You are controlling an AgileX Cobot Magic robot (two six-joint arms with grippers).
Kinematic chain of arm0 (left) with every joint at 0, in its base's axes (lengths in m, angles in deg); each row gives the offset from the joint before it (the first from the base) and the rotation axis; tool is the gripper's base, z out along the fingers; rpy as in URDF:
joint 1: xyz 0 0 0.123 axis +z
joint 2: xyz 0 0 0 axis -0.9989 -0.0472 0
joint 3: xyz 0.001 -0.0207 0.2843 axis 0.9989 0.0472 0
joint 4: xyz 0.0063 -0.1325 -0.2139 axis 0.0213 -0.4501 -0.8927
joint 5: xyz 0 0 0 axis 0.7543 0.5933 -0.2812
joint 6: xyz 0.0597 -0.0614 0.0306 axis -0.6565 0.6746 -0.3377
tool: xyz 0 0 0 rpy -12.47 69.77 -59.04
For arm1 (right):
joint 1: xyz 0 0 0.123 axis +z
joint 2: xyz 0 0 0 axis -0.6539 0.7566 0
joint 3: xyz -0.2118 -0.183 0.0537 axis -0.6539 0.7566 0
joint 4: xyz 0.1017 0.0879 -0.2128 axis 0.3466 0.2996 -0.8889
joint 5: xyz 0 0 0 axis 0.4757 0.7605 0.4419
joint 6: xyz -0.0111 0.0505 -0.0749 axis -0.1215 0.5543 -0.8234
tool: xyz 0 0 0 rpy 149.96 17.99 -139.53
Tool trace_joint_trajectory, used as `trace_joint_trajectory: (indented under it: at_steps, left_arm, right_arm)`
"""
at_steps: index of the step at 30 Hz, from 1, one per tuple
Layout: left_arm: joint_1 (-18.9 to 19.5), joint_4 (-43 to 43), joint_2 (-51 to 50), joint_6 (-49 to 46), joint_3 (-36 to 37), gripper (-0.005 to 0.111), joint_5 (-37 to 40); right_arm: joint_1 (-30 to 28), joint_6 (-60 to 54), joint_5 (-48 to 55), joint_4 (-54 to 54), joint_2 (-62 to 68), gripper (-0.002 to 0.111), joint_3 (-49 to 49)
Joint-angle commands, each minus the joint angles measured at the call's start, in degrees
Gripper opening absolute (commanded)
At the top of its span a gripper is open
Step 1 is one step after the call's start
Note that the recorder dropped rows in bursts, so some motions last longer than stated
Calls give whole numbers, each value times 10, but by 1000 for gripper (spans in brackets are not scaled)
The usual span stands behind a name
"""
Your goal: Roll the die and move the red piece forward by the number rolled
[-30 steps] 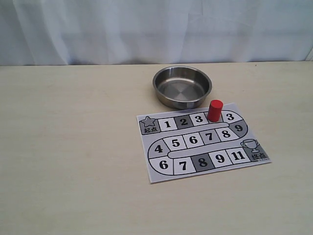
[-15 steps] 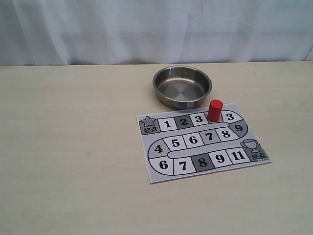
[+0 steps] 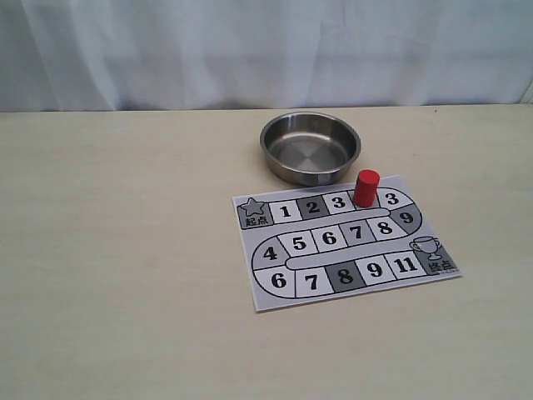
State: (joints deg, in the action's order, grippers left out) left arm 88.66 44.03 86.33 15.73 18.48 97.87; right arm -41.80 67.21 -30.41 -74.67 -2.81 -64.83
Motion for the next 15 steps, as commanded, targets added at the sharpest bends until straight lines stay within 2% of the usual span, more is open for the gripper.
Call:
trace_joint_trajectory:
  at_steps: [1, 15]
  left_arm:
    - [0, -1, 1, 1, -3, 0, -5]
    - [0, -1, 1, 1, -3, 0, -6]
  right_arm:
    - [-2, 64, 50, -41, -3, 4, 2]
    - [-2, 64, 69, -39, -3, 4, 2]
